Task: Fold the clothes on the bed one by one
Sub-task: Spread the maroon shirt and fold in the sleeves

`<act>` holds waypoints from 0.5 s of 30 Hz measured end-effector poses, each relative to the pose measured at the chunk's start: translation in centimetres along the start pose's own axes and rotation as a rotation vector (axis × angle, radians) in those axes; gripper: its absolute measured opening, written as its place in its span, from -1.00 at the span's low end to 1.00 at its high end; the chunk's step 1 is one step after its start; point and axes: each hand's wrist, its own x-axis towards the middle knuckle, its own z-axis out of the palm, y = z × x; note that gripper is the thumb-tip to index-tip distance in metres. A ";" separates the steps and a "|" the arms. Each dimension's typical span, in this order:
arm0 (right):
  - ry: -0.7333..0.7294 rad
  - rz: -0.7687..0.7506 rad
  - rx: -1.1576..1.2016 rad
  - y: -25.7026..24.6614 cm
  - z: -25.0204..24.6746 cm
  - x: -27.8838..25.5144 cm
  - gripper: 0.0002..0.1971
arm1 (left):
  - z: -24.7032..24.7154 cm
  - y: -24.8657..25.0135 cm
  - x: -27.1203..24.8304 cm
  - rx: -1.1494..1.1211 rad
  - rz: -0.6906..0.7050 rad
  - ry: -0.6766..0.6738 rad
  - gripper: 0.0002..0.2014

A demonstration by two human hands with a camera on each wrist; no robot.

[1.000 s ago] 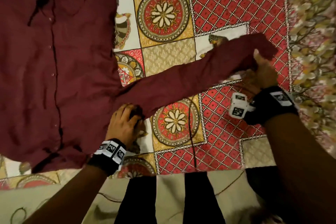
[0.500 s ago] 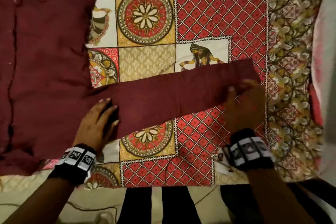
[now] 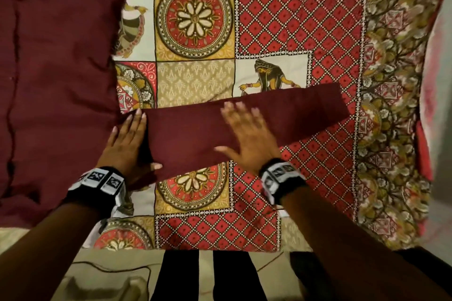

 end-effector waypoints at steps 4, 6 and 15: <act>0.087 0.239 -0.058 10.3 -3.0 -3.8 -0.05 | 0.1 0.2 0.5 0.006 -0.008 -0.030 0.37; 0.056 0.178 -0.043 13.4 -3.8 -4.9 -0.02 | 0.6 0.4 0.7 0.023 0.011 -0.016 0.36; 0.336 0.297 0.214 -2.5 -2.9 -0.1 -0.26 | 1.3 0.1 0.1 0.084 0.040 0.115 0.30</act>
